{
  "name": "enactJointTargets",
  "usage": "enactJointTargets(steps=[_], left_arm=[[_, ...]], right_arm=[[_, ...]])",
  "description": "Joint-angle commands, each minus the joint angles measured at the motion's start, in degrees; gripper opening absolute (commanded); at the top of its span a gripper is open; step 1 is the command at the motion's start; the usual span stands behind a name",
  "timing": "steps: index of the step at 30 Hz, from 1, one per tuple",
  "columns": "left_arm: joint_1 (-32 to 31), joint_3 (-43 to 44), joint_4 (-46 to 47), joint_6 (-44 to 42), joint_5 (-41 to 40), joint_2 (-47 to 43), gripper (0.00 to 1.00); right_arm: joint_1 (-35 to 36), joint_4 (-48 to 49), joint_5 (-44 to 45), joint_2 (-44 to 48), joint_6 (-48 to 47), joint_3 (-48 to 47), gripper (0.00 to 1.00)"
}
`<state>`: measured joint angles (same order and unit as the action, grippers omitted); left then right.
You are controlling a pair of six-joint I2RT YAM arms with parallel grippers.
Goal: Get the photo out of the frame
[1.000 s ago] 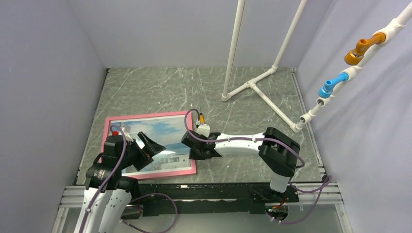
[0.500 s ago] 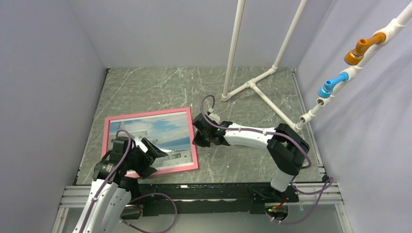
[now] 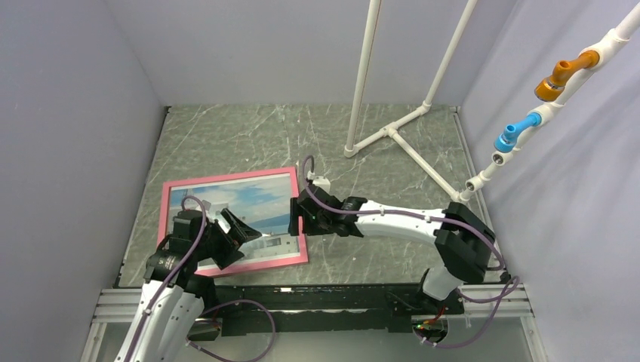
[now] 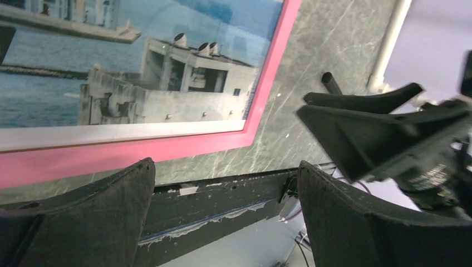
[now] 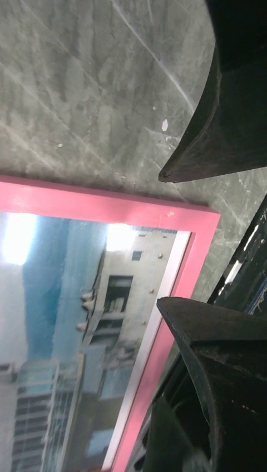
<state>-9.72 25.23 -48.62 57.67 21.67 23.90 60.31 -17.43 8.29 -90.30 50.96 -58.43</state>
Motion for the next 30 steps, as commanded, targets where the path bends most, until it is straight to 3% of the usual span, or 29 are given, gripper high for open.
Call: enactJointTargets(steps=[1,10,14,22,28,30], left_arm=[[0.22,2.54,3.67,-2.13,1.32,1.46,0.99],[0.22,1.67,2.38,-1.55,1.58,0.37,0.99],[0.23,2.42,1.22,-1.38,0.53,-0.17,0.99],[0.22,4.19,-1.38,-1.8,-1.71,2.05,0.99],[0.22,3.99,-3.55,-0.18,-3.16,1.45,0.99],[0.22,4.12,-4.76,1.28,-3.78,1.05,0.99]], right_arm=[[2.5,-5.61,-0.55,-4.21,-0.13,-2.58,0.77],[4.54,-6.62,0.6,-6.61,4.39,-2.12,0.44],[4.78,-6.97,0.78,-7.32,5.54,-1.28,0.38],[7.31,-11.21,3.59,-12.48,8.96,-5.08,0.36],[8.24,-10.77,4.95,-12.36,12.24,-3.45,0.13],[8.12,-10.34,4.91,-11.3,13.35,-3.02,0.0]])
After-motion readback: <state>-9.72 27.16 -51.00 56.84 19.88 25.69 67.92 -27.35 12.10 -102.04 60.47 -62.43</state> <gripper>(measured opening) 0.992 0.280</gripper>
